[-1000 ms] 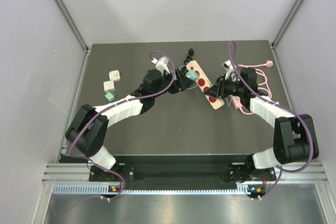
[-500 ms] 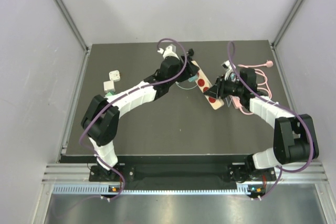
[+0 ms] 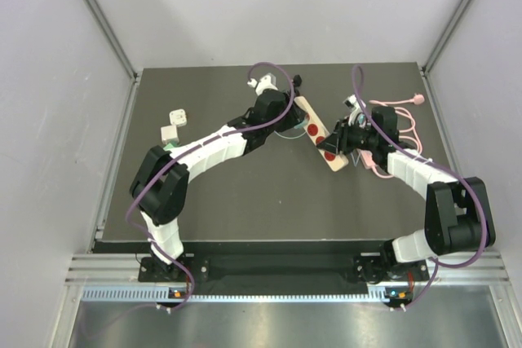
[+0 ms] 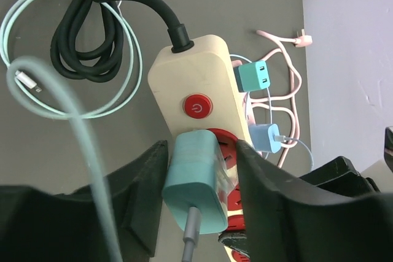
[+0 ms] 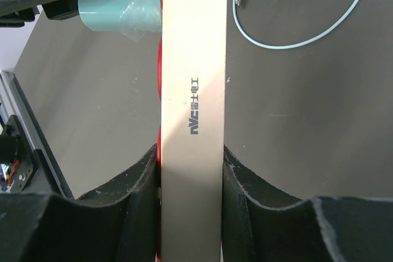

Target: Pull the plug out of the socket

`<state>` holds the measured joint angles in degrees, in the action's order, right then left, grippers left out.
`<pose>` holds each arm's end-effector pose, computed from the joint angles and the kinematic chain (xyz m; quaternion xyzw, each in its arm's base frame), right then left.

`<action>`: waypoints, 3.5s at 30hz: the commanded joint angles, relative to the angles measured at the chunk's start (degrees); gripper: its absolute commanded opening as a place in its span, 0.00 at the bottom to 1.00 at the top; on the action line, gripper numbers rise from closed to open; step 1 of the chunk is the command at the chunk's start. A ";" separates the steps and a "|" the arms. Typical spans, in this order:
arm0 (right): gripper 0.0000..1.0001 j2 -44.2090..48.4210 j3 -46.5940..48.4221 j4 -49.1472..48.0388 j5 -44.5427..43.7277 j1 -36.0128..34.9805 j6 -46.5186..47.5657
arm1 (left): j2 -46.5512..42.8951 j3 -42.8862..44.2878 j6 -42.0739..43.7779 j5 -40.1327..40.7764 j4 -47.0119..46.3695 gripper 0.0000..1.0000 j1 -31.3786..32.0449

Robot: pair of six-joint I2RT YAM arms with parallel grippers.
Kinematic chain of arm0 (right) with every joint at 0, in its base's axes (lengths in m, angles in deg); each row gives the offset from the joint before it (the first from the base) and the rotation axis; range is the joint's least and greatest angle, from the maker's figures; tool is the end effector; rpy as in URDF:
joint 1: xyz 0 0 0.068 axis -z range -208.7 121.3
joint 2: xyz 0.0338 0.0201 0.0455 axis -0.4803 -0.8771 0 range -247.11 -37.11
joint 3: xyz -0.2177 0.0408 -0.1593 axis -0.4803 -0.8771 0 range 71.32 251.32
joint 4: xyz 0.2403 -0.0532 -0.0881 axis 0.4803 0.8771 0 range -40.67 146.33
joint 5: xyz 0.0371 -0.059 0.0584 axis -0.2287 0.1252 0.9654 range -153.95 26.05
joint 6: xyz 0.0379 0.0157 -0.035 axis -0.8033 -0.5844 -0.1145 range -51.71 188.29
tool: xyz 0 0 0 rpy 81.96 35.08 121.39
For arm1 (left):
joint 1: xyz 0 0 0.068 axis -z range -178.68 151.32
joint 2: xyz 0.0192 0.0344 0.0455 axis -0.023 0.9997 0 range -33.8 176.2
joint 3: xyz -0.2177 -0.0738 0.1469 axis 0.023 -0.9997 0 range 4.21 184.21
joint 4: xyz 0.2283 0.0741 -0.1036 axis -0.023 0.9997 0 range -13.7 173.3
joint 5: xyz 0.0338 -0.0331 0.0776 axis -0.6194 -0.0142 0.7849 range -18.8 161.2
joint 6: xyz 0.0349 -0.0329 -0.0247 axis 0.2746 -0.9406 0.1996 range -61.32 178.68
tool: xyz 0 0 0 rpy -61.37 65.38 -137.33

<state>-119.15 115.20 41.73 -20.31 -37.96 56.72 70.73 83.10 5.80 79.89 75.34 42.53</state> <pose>0.2912 0.0722 0.2201 -0.1679 0.8098 0.4007 0.3943 0.3288 -0.2806 0.2714 -0.1260 0.8310 -0.3504 0.4133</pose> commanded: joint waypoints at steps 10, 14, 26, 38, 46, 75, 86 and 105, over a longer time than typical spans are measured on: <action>0.00 1.88 3.05 -7.96 2.77 -0.76 1.20 | -0.11 1.18 -0.73 -1.83 -1.59 0.10 0.27; 0.00 2.23 2.97 -7.96 2.94 -0.68 1.38 | -2.48 -2.34 0.15 -3.67 -9.23 0.00 0.10; 0.49 -0.14 4.20 -7.43 6.72 -0.67 1.20 | -6.18 -7.35 4.46 -13.17 -17.41 0.00 -0.61; 0.65 -3.65 5.08 -6.64 8.57 -1.73 -0.90 | -6.00 -6.30 4.19 -14.93 -18.48 0.00 -0.69; 0.85 -3.48 4.20 -8.84 8.13 -2.52 -4.51 | -7.15 -5.24 3.93 -6.95 -16.10 0.00 -0.61; 0.02 -9.28 5.60 -8.75 1.71 -7.88 -15.23 | -6.00 -4.62 -0.90 -7.10 -22.95 0.00 0.54; 0.00 -5.50 2.79 -11.57 -0.39 -4.37 -14.79 | -7.23 -6.82 -3.46 -12.56 -20.85 0.43 0.54; 0.00 -2.86 2.44 -10.16 -4.79 -4.37 -10.58 | -5.22 1.26 0.85 -10.27 -0.37 0.59 1.42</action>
<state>-125.20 117.06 35.63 -23.83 -42.66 44.30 67.08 80.39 5.30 70.73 73.03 42.79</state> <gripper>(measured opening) 0.360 0.591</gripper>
